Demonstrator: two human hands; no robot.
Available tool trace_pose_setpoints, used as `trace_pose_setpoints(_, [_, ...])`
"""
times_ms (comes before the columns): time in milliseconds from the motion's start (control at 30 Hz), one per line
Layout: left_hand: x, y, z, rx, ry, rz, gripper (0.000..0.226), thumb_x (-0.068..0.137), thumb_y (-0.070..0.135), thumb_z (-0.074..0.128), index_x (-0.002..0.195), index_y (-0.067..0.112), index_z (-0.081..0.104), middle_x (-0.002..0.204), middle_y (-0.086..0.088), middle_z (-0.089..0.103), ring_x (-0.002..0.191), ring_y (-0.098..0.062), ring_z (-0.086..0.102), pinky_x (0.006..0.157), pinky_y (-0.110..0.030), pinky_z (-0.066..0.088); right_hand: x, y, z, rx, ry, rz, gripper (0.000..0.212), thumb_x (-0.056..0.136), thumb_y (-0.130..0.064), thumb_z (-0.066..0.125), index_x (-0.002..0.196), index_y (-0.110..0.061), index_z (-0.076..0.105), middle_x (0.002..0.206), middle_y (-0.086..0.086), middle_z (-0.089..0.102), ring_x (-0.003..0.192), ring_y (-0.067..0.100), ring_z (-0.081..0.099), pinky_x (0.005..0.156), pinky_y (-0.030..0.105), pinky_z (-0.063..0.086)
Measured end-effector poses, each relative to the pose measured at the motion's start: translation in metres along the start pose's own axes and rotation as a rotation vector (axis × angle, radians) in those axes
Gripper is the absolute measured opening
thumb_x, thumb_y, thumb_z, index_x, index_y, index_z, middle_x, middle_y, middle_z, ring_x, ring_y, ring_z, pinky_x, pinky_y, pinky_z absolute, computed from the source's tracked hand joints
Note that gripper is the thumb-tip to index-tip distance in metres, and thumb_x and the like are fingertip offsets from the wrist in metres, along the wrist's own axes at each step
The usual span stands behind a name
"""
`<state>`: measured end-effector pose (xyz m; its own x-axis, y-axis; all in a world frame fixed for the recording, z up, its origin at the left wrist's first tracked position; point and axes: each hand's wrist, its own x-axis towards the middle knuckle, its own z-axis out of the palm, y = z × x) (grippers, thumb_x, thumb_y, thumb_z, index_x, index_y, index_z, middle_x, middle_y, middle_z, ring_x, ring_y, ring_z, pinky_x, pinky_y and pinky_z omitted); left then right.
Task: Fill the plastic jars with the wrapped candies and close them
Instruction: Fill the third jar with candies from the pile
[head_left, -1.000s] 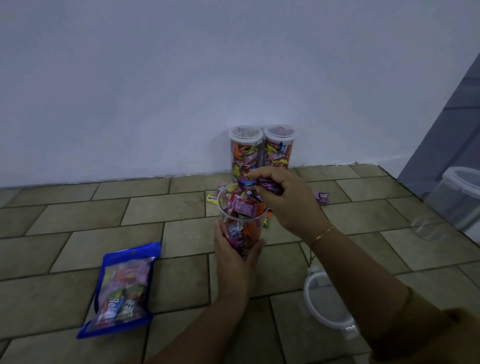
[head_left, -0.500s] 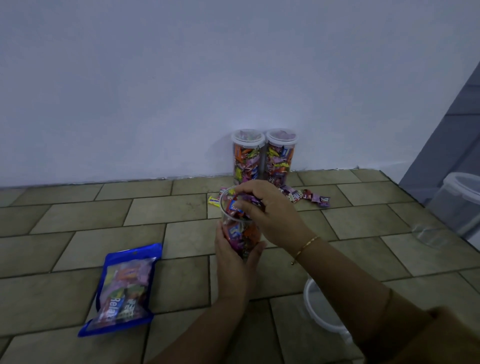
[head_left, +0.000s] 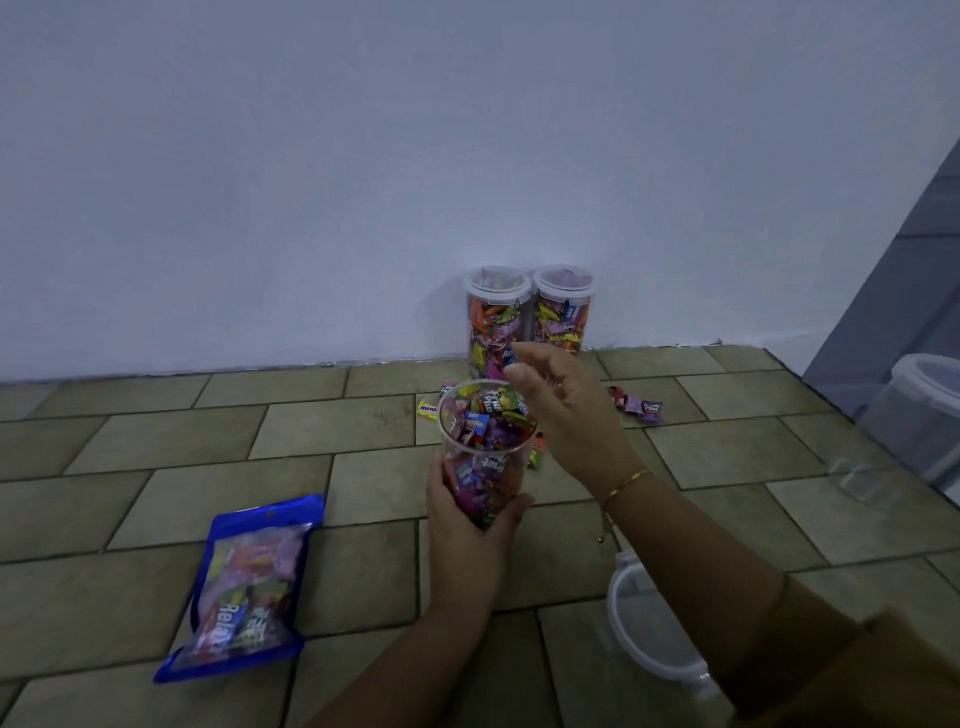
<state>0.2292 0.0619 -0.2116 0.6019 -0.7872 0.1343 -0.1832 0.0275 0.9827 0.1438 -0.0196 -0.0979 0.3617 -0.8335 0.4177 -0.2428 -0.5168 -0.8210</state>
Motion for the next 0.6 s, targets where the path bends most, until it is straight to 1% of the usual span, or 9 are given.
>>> trace_pose_setpoints(67, [0.002, 0.000, -0.002, 0.000, 0.000, -0.005, 0.098, 0.062, 0.031, 0.086, 0.140, 0.023, 0.028, 0.133, 0.008, 0.044, 0.119, -0.010, 0.047, 0.095, -0.026, 0.044, 0.006, 0.011, -0.007, 0.033, 0.055, 0.059, 0.025, 0.091, -0.038, 0.055, 0.110, -0.022, 0.059, 0.100, -0.008, 0.060, 0.095, 0.006, 0.056, 0.086, 0.028, 0.046])
trace_pose_setpoints(100, [0.003, 0.000, -0.004, 0.005, -0.004, -0.013, 0.096, 0.062, 0.028, 0.087, 0.138, 0.023, 0.029, 0.132, 0.008, 0.045, 0.118, -0.010, 0.048, 0.094, -0.024, 0.045, 0.009, 0.018, -0.011, 0.013, 0.060, 0.102, 0.024, 0.092, -0.034, 0.054, 0.110, -0.020, 0.059, 0.098, -0.008, 0.059, 0.092, 0.006, 0.056, 0.084, 0.027, 0.045])
trace_pose_setpoints(167, [0.008, 0.001, -0.009, 0.039, -0.039, -0.016, 0.090, 0.061, 0.026, 0.087, 0.131, 0.026, 0.032, 0.126, 0.011, 0.044, 0.113, -0.006, 0.049, 0.085, -0.010, 0.044, 0.016, 0.037, -0.014, -0.101, 0.010, 0.210, 0.031, 0.093, -0.031, 0.053, 0.119, -0.014, 0.057, 0.104, -0.001, 0.060, 0.097, 0.012, 0.056, 0.084, 0.027, 0.044])
trace_pose_setpoints(233, [0.015, 0.003, -0.014, 0.055, -0.082, -0.019, 0.086, 0.059, 0.024, 0.089, 0.123, 0.030, 0.031, 0.121, 0.013, 0.045, 0.104, 0.000, 0.050, 0.072, 0.001, 0.041, 0.021, 0.063, -0.012, -0.298, -0.124, 0.285, 0.037, 0.094, -0.030, 0.053, 0.126, -0.012, 0.054, 0.119, 0.005, 0.058, 0.108, 0.019, 0.055, 0.088, 0.028, 0.042])
trace_pose_setpoints(333, [0.028, 0.004, -0.021, 0.073, -0.093, -0.023, 0.086, 0.058, 0.025, 0.089, 0.124, 0.026, 0.033, 0.122, 0.010, 0.048, 0.104, -0.002, 0.052, 0.069, -0.001, 0.043, 0.024, 0.098, -0.002, -0.612, -0.371, 0.290, 0.043, 0.088, -0.031, 0.057, 0.128, -0.016, 0.052, 0.130, 0.006, 0.053, 0.116, 0.023, 0.050, 0.091, 0.029, 0.040])
trace_pose_setpoints(400, [0.036, 0.005, -0.025, 0.085, -0.069, -0.027, 0.090, 0.059, 0.028, 0.089, 0.129, 0.021, 0.034, 0.122, 0.008, 0.049, 0.106, -0.005, 0.052, 0.070, -0.004, 0.041, 0.022, 0.111, 0.005, -0.735, -0.491, 0.305, 0.053, 0.085, -0.037, 0.060, 0.134, -0.022, 0.044, 0.135, 0.009, 0.046, 0.125, 0.029, 0.042, 0.100, 0.035, 0.037])
trace_pose_setpoints(467, [0.043, 0.003, -0.029, 0.101, -0.054, -0.019, 0.089, 0.059, 0.029, 0.088, 0.130, 0.018, 0.034, 0.121, 0.008, 0.050, 0.105, -0.005, 0.052, 0.070, -0.003, 0.040, 0.022, 0.116, 0.012, -0.807, -0.580, 0.326, 0.065, 0.085, -0.044, 0.059, 0.142, -0.031, 0.030, 0.145, 0.010, 0.032, 0.136, 0.033, 0.025, 0.111, 0.044, 0.029])
trace_pose_setpoints(533, [0.048, 0.002, -0.032, 0.101, -0.060, -0.018, 0.088, 0.060, 0.029, 0.087, 0.129, 0.017, 0.035, 0.120, 0.009, 0.050, 0.105, -0.004, 0.051, 0.069, -0.002, 0.039, 0.023, 0.115, 0.015, -0.828, -0.636, 0.334, 0.066, 0.088, -0.051, 0.052, 0.144, -0.040, 0.020, 0.155, 0.008, 0.015, 0.142, 0.035, 0.008, 0.114, 0.048, 0.019])
trace_pose_setpoints(600, [0.050, 0.000, -0.034, 0.091, -0.065, -0.019, 0.088, 0.061, 0.029, 0.087, 0.131, 0.017, 0.034, 0.120, 0.010, 0.049, 0.105, -0.004, 0.050, 0.072, -0.003, 0.039, 0.024, 0.115, 0.019, -0.851, -0.686, 0.318, 0.059, 0.090, -0.054, 0.047, 0.143, -0.045, 0.023, 0.157, 0.006, 0.005, 0.144, 0.035, 0.002, 0.115, 0.049, 0.016])
